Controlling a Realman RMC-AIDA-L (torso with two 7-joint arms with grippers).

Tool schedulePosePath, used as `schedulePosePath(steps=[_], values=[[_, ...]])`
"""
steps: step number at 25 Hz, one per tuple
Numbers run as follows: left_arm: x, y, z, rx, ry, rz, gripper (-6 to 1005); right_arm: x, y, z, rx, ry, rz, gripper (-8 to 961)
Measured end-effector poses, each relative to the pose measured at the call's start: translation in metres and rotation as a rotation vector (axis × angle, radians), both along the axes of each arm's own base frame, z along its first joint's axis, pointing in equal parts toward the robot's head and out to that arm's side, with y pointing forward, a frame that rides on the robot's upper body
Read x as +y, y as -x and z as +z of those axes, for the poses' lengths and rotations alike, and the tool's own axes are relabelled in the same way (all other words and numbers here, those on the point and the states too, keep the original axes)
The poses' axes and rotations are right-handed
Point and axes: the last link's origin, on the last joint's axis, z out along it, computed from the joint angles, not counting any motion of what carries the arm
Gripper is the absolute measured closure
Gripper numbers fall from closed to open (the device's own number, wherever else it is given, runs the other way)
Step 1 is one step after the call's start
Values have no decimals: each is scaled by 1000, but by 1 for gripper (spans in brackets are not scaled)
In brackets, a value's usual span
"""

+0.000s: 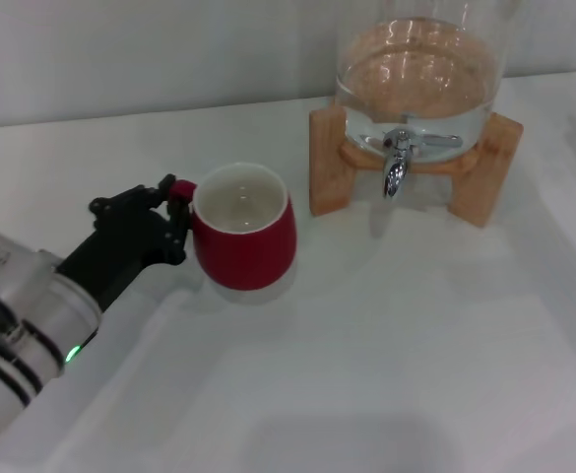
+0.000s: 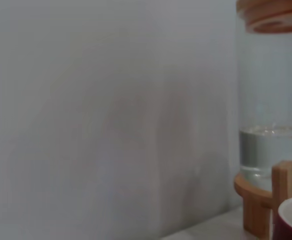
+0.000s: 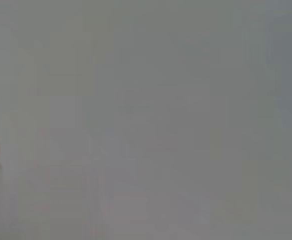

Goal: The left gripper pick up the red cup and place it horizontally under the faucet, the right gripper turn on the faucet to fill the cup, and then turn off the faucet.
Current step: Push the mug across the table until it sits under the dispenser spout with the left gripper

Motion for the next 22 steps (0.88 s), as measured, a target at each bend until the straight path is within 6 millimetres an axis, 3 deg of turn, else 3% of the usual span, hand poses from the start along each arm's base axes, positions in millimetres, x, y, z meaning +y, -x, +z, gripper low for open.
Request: schedulePosePath(steps=[22], values=[[12,-38,-38,132,164,56,833,-1,12,-15,-20,57,68,336]])
